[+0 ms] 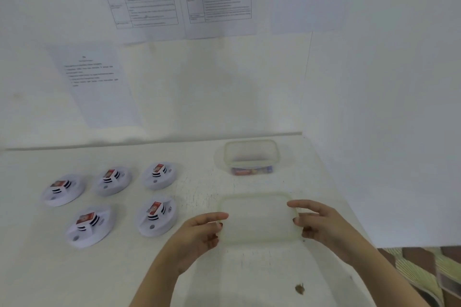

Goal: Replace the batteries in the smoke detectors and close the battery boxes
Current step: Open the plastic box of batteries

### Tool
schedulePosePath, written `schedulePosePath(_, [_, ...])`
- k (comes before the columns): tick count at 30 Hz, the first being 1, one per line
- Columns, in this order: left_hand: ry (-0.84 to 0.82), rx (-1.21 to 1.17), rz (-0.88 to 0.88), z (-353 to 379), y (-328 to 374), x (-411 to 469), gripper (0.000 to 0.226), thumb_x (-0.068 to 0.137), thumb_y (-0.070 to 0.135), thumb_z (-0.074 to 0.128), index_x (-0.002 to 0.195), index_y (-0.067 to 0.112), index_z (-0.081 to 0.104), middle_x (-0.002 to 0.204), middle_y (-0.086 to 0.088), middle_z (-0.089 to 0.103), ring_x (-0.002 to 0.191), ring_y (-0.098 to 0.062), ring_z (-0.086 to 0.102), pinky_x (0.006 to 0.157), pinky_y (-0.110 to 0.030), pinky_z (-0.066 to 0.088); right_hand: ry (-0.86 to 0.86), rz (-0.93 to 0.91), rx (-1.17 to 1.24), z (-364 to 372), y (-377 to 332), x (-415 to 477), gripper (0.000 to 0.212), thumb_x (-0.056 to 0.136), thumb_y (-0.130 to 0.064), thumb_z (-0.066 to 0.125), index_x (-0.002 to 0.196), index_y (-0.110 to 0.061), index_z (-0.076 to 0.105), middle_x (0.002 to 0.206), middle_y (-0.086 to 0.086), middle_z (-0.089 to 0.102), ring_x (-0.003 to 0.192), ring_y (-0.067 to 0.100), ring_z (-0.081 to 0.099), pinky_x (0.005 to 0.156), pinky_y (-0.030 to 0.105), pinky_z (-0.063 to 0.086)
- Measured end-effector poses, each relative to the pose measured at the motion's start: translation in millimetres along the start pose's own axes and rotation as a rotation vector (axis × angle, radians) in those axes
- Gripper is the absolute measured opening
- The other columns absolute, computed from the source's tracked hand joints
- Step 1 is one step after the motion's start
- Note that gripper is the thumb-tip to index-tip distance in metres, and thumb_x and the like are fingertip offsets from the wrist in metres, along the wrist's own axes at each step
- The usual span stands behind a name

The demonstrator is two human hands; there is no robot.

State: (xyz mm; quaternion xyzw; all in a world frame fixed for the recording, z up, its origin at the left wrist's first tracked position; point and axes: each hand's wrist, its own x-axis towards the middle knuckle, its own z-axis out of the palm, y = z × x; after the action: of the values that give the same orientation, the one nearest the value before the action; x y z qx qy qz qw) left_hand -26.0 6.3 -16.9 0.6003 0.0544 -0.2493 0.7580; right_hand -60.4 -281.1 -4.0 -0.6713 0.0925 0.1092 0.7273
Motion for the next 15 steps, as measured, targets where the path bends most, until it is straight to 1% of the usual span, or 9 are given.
schedulePosePath(3, [-0.01,-0.082,-0.04,2,-3,0,0.032,0.084,-0.008,0.055,0.082,0.011,0.081,0.078,-0.006,0.067,0.076,-0.021,0.059,0.072,-0.029,0.05,-0.057,0.056,0.074,-4,5,0,0.038,0.06,-0.013,0.074,0.097,-0.019,0.073,0.097,0.022,0.064,0.089,0.03,0.056,0.091,0.046,0.047])
schedulePosePath(5, [0.004,-0.147,-0.048,5,-5,0,0.035,0.085,-0.01,0.051,0.08,0.009,0.08,0.079,-0.007,0.07,0.076,-0.022,0.061,0.073,-0.03,0.051,-0.083,0.076,0.126,-5,9,1,0.044,0.057,-0.013,0.077,0.1,-0.018,0.072,0.095,0.019,0.06,0.09,0.03,0.053,0.097,0.049,0.044])
schedulePosePath(6, [0.016,-0.183,-0.052,6,-6,0,0.036,0.086,-0.011,0.049,0.083,0.007,0.079,0.077,-0.008,0.07,0.074,-0.022,0.062,0.071,-0.03,0.053,-0.087,0.082,0.161,-4,9,1,0.045,0.059,-0.01,0.077,0.103,-0.016,0.071,0.093,0.018,0.059,0.089,0.03,0.052,0.095,0.048,0.045])
schedulePosePath(7, [0.021,-0.219,-0.055,8,-7,0,0.034,0.086,-0.013,0.047,0.088,0.005,0.076,0.076,-0.009,0.07,0.074,-0.022,0.062,0.07,-0.031,0.053,-0.085,0.086,0.208,-3,10,2,0.042,0.065,-0.004,0.074,0.106,-0.013,0.07,0.09,0.017,0.059,0.087,0.03,0.053,0.089,0.045,0.048])
schedulePosePath(9, [0.023,-0.266,-0.04,10,-7,1,0.034,0.078,-0.014,0.051,0.099,0.003,0.071,0.076,-0.01,0.064,0.076,-0.022,0.059,0.074,-0.032,0.053,-0.069,0.11,0.306,0,9,2,0.036,0.078,0.008,0.06,0.109,-0.009,0.065,0.082,0.014,0.064,0.078,0.027,0.061,0.073,0.035,0.055])
schedulePosePath(10, [0.024,-0.259,-0.022,9,-7,2,0.038,0.074,-0.014,0.053,0.103,0.004,0.07,0.075,-0.01,0.058,0.076,-0.021,0.056,0.076,-0.032,0.053,-0.061,0.122,0.34,2,9,2,0.037,0.079,0.011,0.055,0.109,-0.009,0.064,0.081,0.013,0.066,0.074,0.026,0.063,0.066,0.033,0.056])
schedulePosePath(12, [0.018,-0.188,0.01,8,-5,3,0.044,0.078,-0.016,0.05,0.108,0.009,0.071,0.076,-0.009,0.051,0.076,-0.02,0.054,0.076,-0.031,0.054,-0.06,0.132,0.388,3,11,3,0.042,0.073,0.012,0.059,0.11,-0.008,0.064,0.082,0.014,0.065,0.072,0.024,0.061,0.062,0.032,0.056])
schedulePosePath(13, [0.005,-0.149,0.024,7,-5,2,0.046,0.083,-0.017,0.048,0.11,0.012,0.07,0.08,-0.009,0.056,0.078,-0.02,0.056,0.077,-0.031,0.054,-0.057,0.125,0.401,3,12,4,0.048,0.068,0.013,0.062,0.112,-0.006,0.063,0.08,0.013,0.061,0.069,0.023,0.058,0.062,0.032,0.056])
schedulePosePath(15, [-0.026,-0.082,0.068,9,-4,-1,0.05,0.087,-0.017,0.044,0.116,0.017,0.067,0.102,-0.001,0.071,0.091,-0.019,0.065,0.084,-0.031,0.053,-0.032,0.099,0.372,2,11,6,0.053,0.065,0.013,0.063,0.116,-0.002,0.062,0.072,0.009,0.05,0.064,0.019,0.05,0.065,0.031,0.053])
